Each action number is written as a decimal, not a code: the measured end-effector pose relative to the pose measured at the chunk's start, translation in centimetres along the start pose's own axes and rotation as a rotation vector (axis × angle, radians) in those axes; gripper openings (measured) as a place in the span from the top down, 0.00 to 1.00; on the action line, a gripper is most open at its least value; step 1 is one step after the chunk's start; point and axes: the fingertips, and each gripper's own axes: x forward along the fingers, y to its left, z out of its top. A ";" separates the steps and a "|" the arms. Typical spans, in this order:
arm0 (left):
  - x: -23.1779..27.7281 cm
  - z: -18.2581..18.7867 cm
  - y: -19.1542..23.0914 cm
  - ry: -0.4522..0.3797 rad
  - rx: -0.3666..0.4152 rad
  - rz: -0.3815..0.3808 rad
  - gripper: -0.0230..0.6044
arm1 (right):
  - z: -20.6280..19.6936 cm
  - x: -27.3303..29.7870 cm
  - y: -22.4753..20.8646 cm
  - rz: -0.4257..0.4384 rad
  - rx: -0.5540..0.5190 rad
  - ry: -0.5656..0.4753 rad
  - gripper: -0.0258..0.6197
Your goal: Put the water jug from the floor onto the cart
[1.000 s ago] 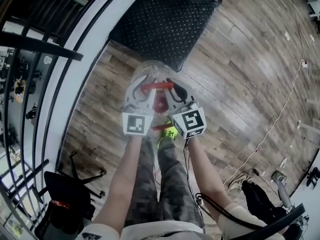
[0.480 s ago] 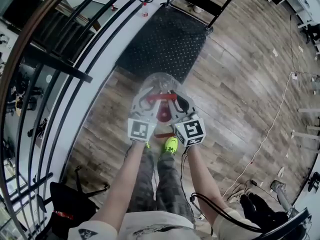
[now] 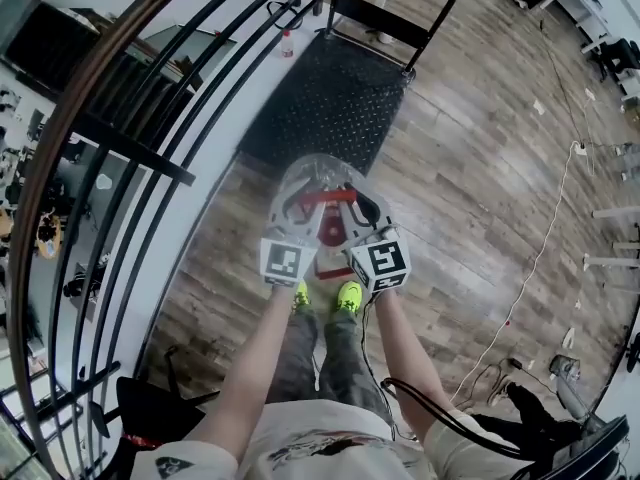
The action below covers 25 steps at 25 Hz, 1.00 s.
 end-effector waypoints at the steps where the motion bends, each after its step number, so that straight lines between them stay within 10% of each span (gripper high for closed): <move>1: -0.1 0.5 0.1 0.004 -0.001 -0.004 0.81 | 0.5 0.0 0.1 0.000 0.004 0.001 0.88; 25: 0.5 6.4 3.5 0.050 0.023 -0.048 0.82 | 7.3 2.0 0.7 -0.009 0.040 -0.023 0.88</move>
